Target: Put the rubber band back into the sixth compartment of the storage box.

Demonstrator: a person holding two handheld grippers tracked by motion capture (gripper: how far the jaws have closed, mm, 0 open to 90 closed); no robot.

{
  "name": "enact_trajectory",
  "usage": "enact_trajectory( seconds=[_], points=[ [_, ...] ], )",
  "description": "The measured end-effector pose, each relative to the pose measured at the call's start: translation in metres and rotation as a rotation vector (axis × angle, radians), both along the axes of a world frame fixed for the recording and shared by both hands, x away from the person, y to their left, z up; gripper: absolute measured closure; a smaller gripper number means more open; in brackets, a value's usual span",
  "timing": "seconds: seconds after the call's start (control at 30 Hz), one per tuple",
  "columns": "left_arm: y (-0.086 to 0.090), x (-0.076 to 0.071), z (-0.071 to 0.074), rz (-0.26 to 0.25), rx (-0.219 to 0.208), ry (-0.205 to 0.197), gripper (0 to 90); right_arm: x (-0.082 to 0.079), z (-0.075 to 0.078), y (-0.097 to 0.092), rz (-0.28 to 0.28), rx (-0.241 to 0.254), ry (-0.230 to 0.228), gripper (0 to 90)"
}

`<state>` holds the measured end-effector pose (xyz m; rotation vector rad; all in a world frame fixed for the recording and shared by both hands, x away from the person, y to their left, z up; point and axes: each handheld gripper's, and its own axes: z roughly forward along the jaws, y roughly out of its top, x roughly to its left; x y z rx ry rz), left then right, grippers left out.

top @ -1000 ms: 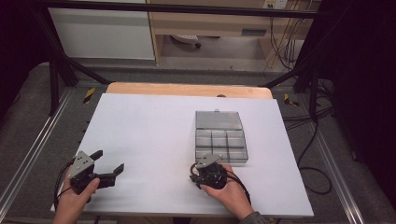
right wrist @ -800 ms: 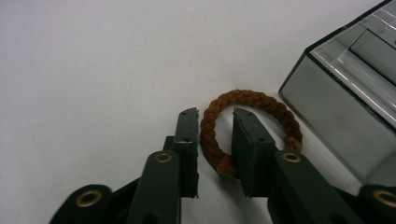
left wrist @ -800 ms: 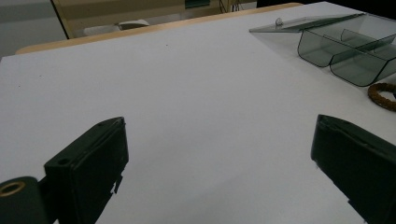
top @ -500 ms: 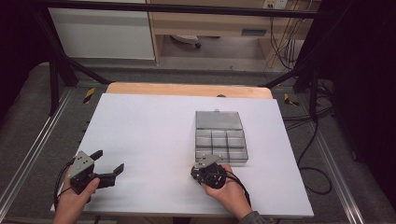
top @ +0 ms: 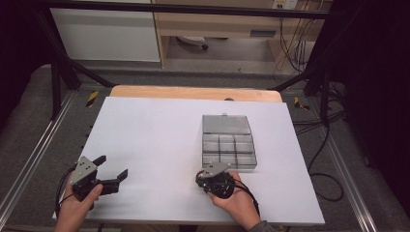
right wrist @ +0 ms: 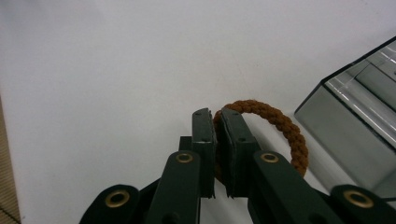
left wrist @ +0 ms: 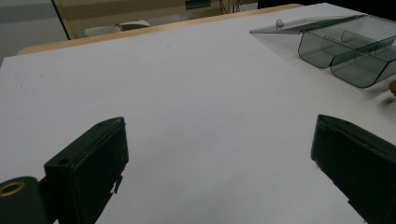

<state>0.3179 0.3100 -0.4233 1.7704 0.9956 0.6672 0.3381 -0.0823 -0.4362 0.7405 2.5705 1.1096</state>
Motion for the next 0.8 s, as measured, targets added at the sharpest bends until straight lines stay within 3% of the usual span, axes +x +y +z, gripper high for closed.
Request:
enact_trajectory(
  seconds=[0.8],
  points=[
    [0.0, 0.0, 0.0, 0.001, -0.001, -0.001, 4.2, -0.005, 0.017, -0.01, -0.024, 0.07, -0.065, 85.1]
  ],
)
